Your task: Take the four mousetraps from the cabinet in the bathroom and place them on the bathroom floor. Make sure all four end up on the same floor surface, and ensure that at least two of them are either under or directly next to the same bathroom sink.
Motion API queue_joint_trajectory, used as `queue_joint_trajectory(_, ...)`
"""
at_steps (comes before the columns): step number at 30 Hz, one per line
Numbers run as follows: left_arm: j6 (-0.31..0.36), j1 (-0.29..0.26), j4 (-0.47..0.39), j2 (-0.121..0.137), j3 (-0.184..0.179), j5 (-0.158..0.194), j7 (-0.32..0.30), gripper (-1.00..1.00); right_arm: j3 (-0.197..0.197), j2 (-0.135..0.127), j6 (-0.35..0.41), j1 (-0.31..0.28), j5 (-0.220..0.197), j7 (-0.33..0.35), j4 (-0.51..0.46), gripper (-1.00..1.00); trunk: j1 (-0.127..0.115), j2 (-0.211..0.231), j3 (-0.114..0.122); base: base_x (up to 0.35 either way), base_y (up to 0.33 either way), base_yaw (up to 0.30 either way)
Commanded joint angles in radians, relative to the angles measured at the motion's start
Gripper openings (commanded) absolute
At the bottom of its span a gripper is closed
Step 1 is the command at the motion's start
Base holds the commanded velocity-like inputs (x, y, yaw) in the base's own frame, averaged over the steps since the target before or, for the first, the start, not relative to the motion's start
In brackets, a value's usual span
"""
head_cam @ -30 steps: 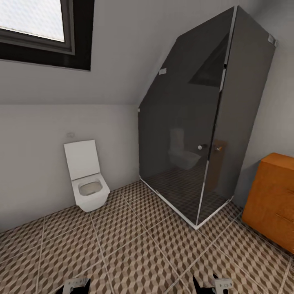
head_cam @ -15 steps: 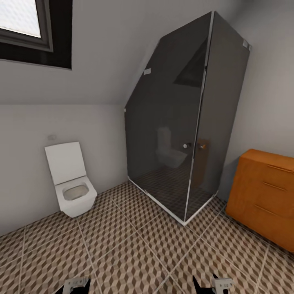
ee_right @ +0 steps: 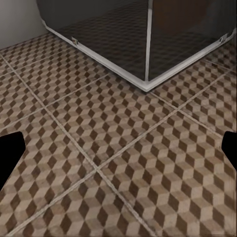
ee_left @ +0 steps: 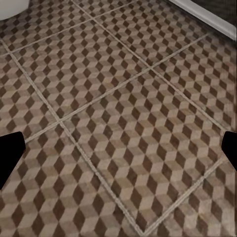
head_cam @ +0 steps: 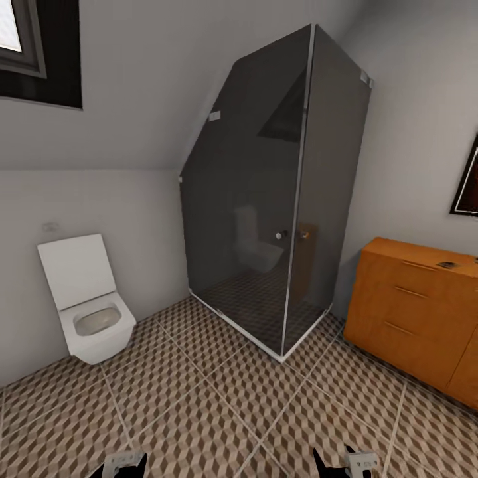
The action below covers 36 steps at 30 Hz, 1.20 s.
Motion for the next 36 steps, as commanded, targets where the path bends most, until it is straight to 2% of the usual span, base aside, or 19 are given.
queue_joint_trajectory(1,-0.005,-0.002,0.004,0.001,0.008,0.002,-0.009,1.00,0.004,0.000,-0.002,-0.001,-0.011,0.007,0.001,1.00,0.000,-0.001,-0.001,0.000,0.000,-0.210)
queue_joint_trajectory(36,-0.005,-0.002,0.004,0.001,0.008,0.002,-0.009,1.00,0.004,0.000,-0.001,-0.001,-0.011,0.007,0.001,1.00,0.000,-0.001,-0.001,0.000,0.000,-0.200)
